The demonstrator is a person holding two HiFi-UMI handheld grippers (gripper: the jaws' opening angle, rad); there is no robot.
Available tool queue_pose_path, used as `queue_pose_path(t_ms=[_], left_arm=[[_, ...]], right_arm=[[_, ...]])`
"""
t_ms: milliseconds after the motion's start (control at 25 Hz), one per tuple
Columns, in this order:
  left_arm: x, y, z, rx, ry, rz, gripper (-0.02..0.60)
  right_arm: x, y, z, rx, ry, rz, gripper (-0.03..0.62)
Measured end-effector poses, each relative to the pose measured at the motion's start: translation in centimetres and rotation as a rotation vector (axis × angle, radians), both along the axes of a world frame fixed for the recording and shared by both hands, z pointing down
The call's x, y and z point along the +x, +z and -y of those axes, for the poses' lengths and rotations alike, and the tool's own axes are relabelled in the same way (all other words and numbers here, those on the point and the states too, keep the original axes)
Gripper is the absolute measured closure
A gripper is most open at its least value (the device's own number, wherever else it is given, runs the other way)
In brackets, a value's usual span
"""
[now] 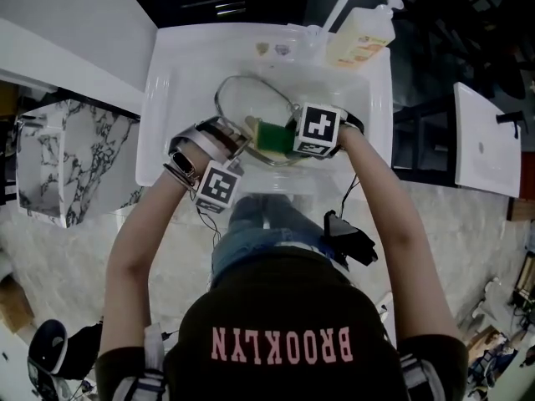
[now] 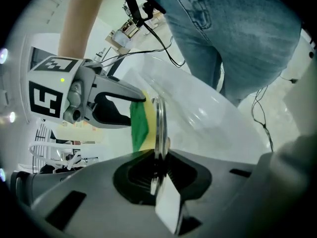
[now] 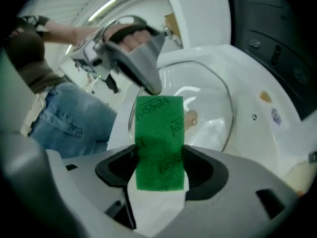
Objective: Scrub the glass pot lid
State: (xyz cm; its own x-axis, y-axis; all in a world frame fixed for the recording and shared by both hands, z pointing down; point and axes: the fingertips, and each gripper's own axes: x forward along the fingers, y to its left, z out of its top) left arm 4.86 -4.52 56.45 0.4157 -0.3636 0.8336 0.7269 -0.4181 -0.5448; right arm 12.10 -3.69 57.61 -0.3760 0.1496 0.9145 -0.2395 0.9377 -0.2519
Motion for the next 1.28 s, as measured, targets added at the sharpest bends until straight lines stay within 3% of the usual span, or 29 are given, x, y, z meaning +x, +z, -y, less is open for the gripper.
queue_pose_path(t_ms=[80, 240, 480, 680, 880, 1040, 1160, 1280], left_arm=[[0.0, -0.1, 0.0, -0.005, 0.001, 0.008, 0.534], [0.0, -0.2, 0.1, -0.02, 0.0, 0.014, 0.534], [-0.1, -0.1, -0.1, -0.039, 0.004, 0.018, 0.534], [0.0, -0.2, 0.0, -0.05, 0.003, 0.024, 0.534], [-0.1, -0.2, 0.0, -0.054, 0.007, 0.031, 0.534], [-0.2, -0.2, 0.0, -0.053, 0.008, 0.032, 0.534], [-0.2, -0.2, 0.0, -0.053, 0.011, 0.032, 0.534], [-0.2, -0.1, 0.1, -0.053, 0.015, 0.032, 0.534]], right_arm=[[-0.1, 0.4, -0.7, 0.027, -0.114, -0.032, 0.319], [-0.6, 1.0, -0.5, 0.129, -0.245, -0.022, 0.322], [1.3, 3.8, -1.2, 0.226, -0.492, -0.14, 0.324], [3.9, 6.3, -0.9, 0.249, -0.596, -0.242, 0.326], [5.9, 8.8, 0.9, 0.318, -0.597, -0.35, 0.326], [7.4, 10.4, 2.8, 0.406, -0.536, -0.452, 0.326], [8.5, 10.2, 4.0, 0.439, -0.421, -0.489, 0.326], [7.9, 7.5, 4.8, 0.424, -0.231, -0.368, 0.324]])
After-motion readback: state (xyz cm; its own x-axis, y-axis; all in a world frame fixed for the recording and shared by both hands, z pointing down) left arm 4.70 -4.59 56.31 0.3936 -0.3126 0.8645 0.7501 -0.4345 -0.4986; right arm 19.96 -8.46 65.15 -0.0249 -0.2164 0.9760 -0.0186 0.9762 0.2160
